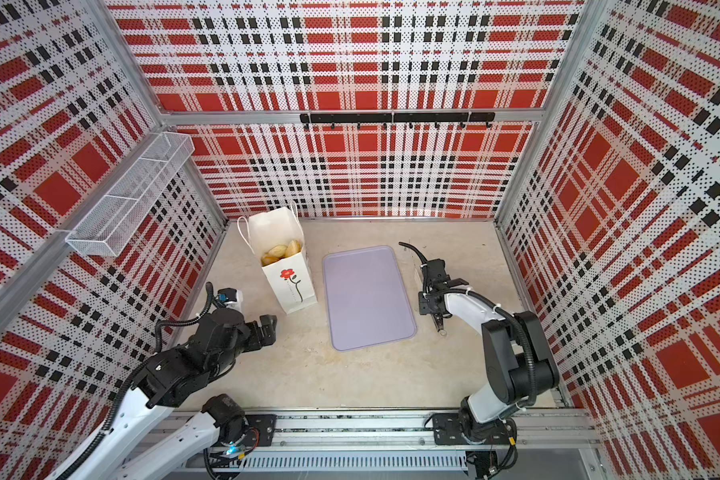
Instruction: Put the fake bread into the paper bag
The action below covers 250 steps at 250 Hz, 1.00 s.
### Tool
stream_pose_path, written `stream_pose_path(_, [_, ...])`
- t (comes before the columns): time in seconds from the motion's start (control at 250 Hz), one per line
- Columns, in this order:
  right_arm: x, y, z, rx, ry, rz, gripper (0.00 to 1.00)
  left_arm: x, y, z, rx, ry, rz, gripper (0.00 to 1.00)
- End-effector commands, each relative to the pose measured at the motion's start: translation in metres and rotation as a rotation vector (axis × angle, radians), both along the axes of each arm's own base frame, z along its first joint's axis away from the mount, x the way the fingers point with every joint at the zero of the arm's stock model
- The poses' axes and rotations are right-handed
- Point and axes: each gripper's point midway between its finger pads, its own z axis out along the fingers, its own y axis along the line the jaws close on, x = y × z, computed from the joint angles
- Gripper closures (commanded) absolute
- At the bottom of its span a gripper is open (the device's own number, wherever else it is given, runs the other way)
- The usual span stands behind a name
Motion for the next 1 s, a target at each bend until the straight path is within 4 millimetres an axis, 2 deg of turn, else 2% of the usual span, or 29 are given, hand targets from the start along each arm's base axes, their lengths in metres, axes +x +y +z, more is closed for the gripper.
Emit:
stream_pose_path(0.0, [0.011, 0.004, -0.003, 0.035, -0.018, -0.014, 0.40, 0.003, -0.003, -0.003, -0.017, 0.006, 0.005, 0.01])
stream_pose_path(0.152, [0.011, 0.003, -0.008, 0.033, -0.014, -0.028, 0.30, 0.004, -0.003, -0.003, -0.015, 0.009, 0.007, 0.01])
stream_pose_path(0.328, [0.013, 0.005, -0.005, 0.048, -0.023, -0.025, 0.25, 0.005, 0.000, -0.002, -0.010, 0.001, 0.019, 0.01])
stream_pose_path(0.42, [0.013, 0.005, 0.000, 0.054, -0.036, -0.021, 0.11, 0.005, 0.002, -0.002, -0.011, -0.002, 0.033, 0.01])
stream_pose_path(0.5, [0.012, 0.005, 0.005, 0.059, -0.063, -0.018, 0.05, 0.005, 0.005, -0.003, -0.010, -0.001, 0.058, 0.01])
stream_pose_path(0.568, [0.012, 0.004, 0.016, 0.062, -0.100, -0.016, 0.00, 0.006, 0.007, -0.004, -0.014, -0.002, 0.070, 0.01])
stream_pose_path(0.744, [0.015, -0.001, 0.059, 0.042, -0.264, 0.030, 0.00, 0.009, 0.014, -0.005, -0.004, -0.005, 0.121, 0.01])
stream_pose_path(0.916, [0.017, -0.023, 0.113, -0.073, -0.602, 0.058, 0.00, 0.016, 0.033, -0.003, 0.050, -0.042, 0.215, 0.01])
stream_pose_path(0.996, [0.015, -0.030, 0.128, -0.134, -0.757, 0.077, 0.00, 0.021, 0.041, -0.002, 0.081, -0.057, 0.256, 0.01])
